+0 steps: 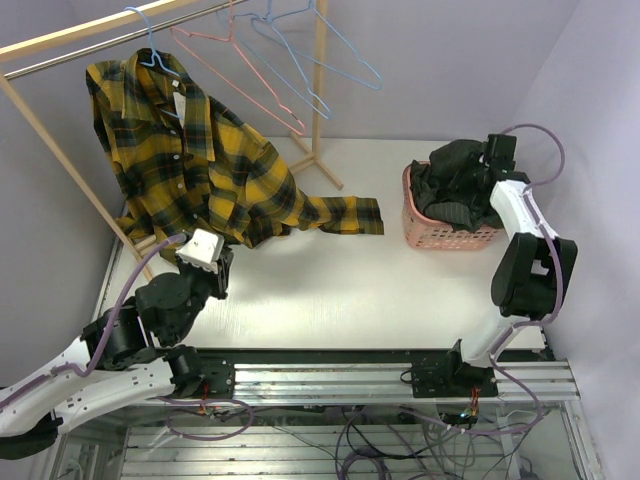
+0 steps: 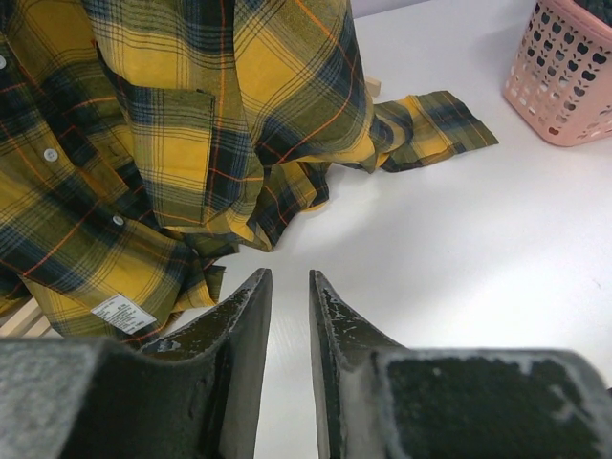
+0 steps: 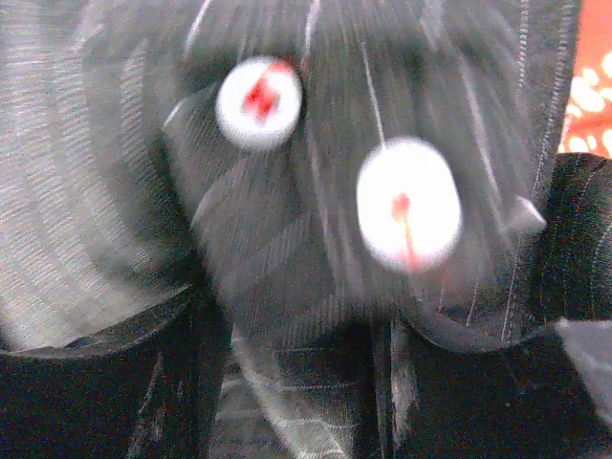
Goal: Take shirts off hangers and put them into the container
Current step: Place the shirt in the bin.
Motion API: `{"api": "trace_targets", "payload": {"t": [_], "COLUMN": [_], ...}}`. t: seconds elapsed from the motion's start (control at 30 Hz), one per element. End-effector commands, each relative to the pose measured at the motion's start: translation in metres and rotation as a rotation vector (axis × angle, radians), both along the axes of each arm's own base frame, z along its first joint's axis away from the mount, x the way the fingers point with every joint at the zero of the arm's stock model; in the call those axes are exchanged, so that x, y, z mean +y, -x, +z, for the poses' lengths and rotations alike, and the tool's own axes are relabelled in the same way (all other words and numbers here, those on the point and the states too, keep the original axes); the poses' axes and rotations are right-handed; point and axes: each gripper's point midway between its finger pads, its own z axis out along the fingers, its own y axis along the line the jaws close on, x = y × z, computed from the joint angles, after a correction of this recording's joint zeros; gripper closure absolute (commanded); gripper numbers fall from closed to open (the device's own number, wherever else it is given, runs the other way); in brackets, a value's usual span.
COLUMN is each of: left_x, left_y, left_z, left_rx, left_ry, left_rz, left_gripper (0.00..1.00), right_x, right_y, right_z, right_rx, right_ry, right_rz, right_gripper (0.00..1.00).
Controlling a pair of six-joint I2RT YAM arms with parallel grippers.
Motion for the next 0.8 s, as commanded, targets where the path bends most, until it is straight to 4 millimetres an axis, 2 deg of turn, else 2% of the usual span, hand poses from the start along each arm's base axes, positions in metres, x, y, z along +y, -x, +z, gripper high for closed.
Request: {"api": "trace_targets", "payload": {"t": [0.0,0.13,0.2,0.27,0.33,0.47,0.5,0.53,0.57,0.6,0.67,0.77], "left_x": [0.003,0.006,0.008,0.010,0.011,0.013,0.013,0.013,0.013,0.013,0.012,0.010], "left_y": [0.000,0.000,0.001,0.001,0.001,0.001,0.001,0.001,0.000,0.000,0.000,0.002], "left_z": [0.003,0.004,0.006,0.007,0.008,0.010,0.010,0.009,0.009,0.008,0.008,0.009], "left_rx": [-0.010,-0.011,-0.017,-0.024,-0.031,-0.036,-0.036,-0.035,-0.034,-0.033,-0.029,-0.030], "left_ry": [0.017,0.023,0.030,0.042,0.047,0.053,0.051,0.045,0.042,0.039,0.034,0.041], "left_rz": [0.018,0.028,0.029,0.031,0.033,0.039,0.041,0.042,0.044,0.045,0.043,0.020], "left_gripper": [0.65,0.64,0.64,0.64,0.64,0.63,0.63,0.63,0.63,0.63,0.64,0.66], "right_x": [0.013,0.013,0.020,0.032,0.055,0.133,0.152,0.172,0.194,0.213,0.248,0.288], "right_y": [0.003,0.004,0.008,0.015,0.024,0.049,0.056,0.064,0.073,0.081,0.103,0.134], "right_z": [0.087,0.160,0.187,0.217,0.248,0.308,0.322,0.335,0.347,0.358,0.381,0.412], "right_rx": [-0.139,-0.291,-0.358,-0.442,-0.535,-0.696,-0.729,-0.762,-0.796,-0.823,-0.878,-0.958], "right_ry": [-0.019,0.000,-0.008,-0.022,-0.025,-0.004,0.001,-0.010,-0.031,-0.056,-0.114,-0.219], "right_rz": [0.009,0.003,0.036,0.091,0.193,0.453,0.513,0.581,0.660,0.730,0.879,1.050], "right_gripper": [0.45,0.45,0.45,0.46,0.48,0.55,0.61,0.72,0.92,1.00,1.00,1.00]}}
